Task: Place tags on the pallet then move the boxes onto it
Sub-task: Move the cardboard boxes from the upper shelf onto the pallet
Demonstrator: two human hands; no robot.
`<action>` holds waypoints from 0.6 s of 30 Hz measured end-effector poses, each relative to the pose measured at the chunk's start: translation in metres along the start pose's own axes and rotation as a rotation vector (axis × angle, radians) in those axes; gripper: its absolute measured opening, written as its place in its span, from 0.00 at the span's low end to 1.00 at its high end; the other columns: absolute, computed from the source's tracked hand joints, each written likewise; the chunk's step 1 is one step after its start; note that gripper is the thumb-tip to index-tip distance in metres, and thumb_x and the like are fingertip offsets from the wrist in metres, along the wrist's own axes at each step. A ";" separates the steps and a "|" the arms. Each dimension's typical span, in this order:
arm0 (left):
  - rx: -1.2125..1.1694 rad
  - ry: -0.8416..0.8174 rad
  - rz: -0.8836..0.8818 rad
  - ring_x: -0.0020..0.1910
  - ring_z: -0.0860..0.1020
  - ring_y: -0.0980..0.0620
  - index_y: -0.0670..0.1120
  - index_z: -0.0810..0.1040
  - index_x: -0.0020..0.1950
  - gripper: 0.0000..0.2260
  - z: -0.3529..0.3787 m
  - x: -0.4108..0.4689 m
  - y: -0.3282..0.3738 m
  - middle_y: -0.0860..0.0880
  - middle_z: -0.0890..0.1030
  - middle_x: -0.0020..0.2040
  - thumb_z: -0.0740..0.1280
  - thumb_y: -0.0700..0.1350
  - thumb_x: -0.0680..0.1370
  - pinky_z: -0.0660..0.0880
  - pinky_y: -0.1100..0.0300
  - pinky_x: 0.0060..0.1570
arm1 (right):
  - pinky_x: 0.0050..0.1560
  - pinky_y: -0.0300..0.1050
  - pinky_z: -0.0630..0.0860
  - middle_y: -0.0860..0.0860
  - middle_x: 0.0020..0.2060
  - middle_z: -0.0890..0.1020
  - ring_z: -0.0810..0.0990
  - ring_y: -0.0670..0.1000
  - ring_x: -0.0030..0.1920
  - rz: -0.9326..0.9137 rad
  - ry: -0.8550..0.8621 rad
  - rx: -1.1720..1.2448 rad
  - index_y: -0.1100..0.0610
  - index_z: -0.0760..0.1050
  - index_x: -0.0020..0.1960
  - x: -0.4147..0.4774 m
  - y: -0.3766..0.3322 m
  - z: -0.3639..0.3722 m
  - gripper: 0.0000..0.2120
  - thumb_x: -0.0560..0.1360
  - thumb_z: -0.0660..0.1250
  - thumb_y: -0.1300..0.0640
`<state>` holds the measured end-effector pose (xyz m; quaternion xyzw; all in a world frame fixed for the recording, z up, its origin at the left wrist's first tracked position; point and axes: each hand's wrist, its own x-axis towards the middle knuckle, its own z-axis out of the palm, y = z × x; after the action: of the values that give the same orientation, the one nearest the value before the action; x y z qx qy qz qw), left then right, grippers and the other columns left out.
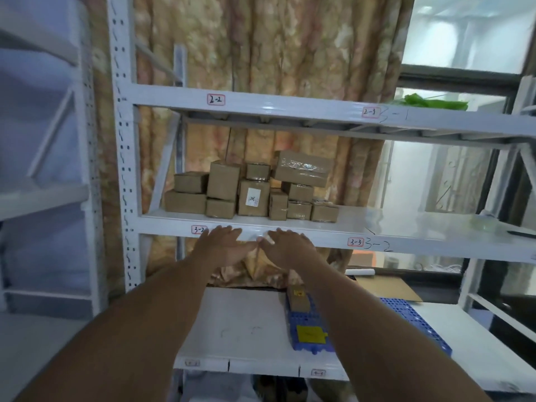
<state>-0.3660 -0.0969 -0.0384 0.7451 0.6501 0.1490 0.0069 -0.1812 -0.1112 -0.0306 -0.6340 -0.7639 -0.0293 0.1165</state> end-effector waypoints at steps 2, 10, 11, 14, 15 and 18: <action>0.017 0.023 -0.022 0.80 0.56 0.48 0.54 0.59 0.80 0.41 -0.017 -0.005 -0.007 0.49 0.58 0.81 0.46 0.77 0.74 0.49 0.44 0.78 | 0.79 0.59 0.50 0.51 0.80 0.59 0.57 0.55 0.80 -0.026 0.015 -0.012 0.50 0.58 0.81 -0.003 -0.013 -0.011 0.36 0.80 0.41 0.31; -0.027 0.111 -0.026 0.67 0.73 0.47 0.62 0.74 0.67 0.46 -0.057 -0.019 -0.030 0.53 0.75 0.70 0.40 0.84 0.63 0.68 0.46 0.69 | 0.77 0.60 0.53 0.52 0.80 0.61 0.57 0.57 0.79 -0.073 0.060 -0.040 0.51 0.59 0.80 0.002 -0.060 -0.043 0.34 0.81 0.42 0.33; -0.030 0.115 -0.018 0.69 0.71 0.47 0.67 0.72 0.68 0.47 -0.060 -0.015 -0.036 0.55 0.73 0.73 0.38 0.85 0.60 0.66 0.46 0.70 | 0.77 0.60 0.52 0.52 0.80 0.59 0.56 0.57 0.80 -0.076 0.060 -0.043 0.51 0.58 0.81 0.004 -0.065 -0.046 0.34 0.81 0.42 0.34; -0.039 0.118 -0.002 0.65 0.75 0.47 0.68 0.73 0.67 0.44 -0.074 -0.009 -0.048 0.54 0.77 0.68 0.38 0.84 0.62 0.69 0.47 0.68 | 0.78 0.60 0.49 0.51 0.81 0.55 0.53 0.56 0.81 -0.072 0.064 -0.056 0.52 0.55 0.81 0.016 -0.077 -0.055 0.35 0.82 0.42 0.34; -0.038 0.127 0.016 0.60 0.78 0.47 0.65 0.75 0.66 0.43 -0.078 -0.006 -0.051 0.52 0.80 0.63 0.39 0.82 0.64 0.72 0.47 0.64 | 0.78 0.60 0.50 0.52 0.81 0.55 0.53 0.57 0.81 -0.072 0.068 -0.058 0.52 0.55 0.81 0.022 -0.081 -0.056 0.35 0.82 0.42 0.34; -0.027 0.174 0.034 0.56 0.78 0.46 0.60 0.76 0.65 0.41 -0.090 0.011 -0.059 0.50 0.80 0.60 0.42 0.79 0.65 0.75 0.47 0.59 | 0.77 0.61 0.53 0.53 0.81 0.58 0.55 0.58 0.80 -0.051 0.110 -0.062 0.52 0.58 0.80 0.042 -0.092 -0.058 0.35 0.81 0.41 0.33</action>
<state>-0.4430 -0.0936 0.0381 0.7400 0.6336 0.2218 -0.0420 -0.2697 -0.0993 0.0442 -0.6150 -0.7710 -0.0910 0.1378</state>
